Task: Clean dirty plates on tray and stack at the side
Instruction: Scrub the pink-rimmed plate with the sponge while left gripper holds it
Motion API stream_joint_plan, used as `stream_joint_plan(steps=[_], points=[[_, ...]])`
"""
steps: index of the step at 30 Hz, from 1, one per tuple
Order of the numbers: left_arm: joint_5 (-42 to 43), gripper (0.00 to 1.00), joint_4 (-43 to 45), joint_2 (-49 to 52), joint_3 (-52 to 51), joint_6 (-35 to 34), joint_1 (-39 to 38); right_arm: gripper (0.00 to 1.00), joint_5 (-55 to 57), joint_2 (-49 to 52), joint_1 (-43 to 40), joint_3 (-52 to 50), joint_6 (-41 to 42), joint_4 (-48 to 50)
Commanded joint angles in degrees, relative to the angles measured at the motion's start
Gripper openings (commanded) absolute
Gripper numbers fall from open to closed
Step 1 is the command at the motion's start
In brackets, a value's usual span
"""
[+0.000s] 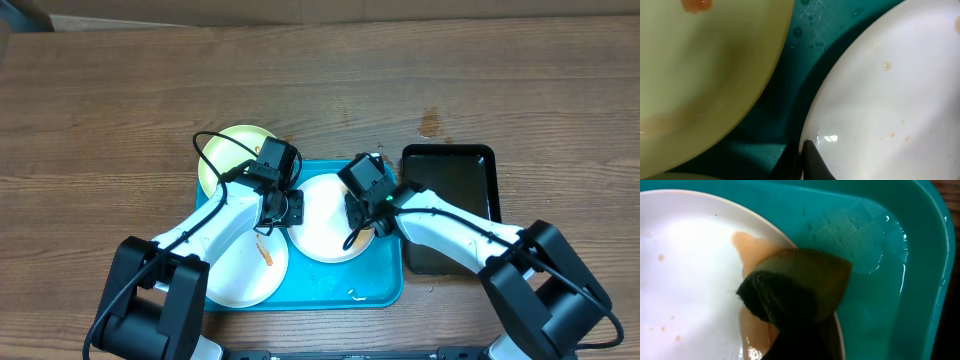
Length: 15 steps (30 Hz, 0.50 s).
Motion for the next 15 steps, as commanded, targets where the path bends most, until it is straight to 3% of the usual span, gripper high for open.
stream_joint_plan(steps=[1, 15], points=[[-0.39, 0.04, 0.22, 0.46, -0.52, -0.39, -0.15, 0.04, -5.42, 1.03, 0.24, -2.71, 3.5, 1.22], [-0.39, 0.04, 0.2, 0.46, -0.52, -0.39, -0.15, 0.04, -8.9, 1.03, 0.24, -5.11, 4.79, 4.52]])
